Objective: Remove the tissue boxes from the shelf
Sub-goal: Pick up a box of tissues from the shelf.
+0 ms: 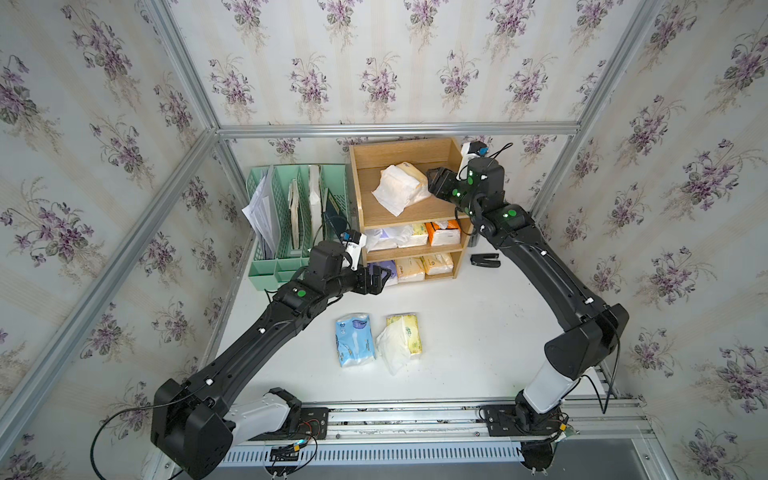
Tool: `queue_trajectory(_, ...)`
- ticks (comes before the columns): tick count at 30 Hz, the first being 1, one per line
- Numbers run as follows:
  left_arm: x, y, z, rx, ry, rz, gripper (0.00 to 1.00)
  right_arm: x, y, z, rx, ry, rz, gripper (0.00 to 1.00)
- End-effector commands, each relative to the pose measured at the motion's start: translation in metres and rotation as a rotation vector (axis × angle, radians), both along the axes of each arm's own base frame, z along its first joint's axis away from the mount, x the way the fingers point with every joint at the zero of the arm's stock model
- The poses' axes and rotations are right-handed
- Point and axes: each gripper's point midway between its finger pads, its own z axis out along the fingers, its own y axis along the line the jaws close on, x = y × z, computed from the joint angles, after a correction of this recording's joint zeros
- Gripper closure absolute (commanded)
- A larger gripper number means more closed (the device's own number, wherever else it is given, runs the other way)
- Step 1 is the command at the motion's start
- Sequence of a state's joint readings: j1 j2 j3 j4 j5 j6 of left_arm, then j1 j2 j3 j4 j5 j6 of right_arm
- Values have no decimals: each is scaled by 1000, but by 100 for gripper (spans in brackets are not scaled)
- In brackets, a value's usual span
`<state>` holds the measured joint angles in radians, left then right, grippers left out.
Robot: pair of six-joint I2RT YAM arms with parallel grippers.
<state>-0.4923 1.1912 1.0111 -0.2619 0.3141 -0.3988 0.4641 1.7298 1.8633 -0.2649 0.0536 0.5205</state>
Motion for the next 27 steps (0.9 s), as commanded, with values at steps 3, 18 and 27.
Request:
queue_trajectory(3, -1, 1, -1, 9, -9, -3, 1, 2, 26, 0, -16, -30, 168, 34)
queue_trajectory(18, -11, 8, -7, 16, 1, 16, 1, 3, 45, -28, 10, 23, 263, 30)
queue_trajectory(27, -10, 4, -5, 2, 0, 13, 1, -11, 43, -35, 22, 26, 270, 66)
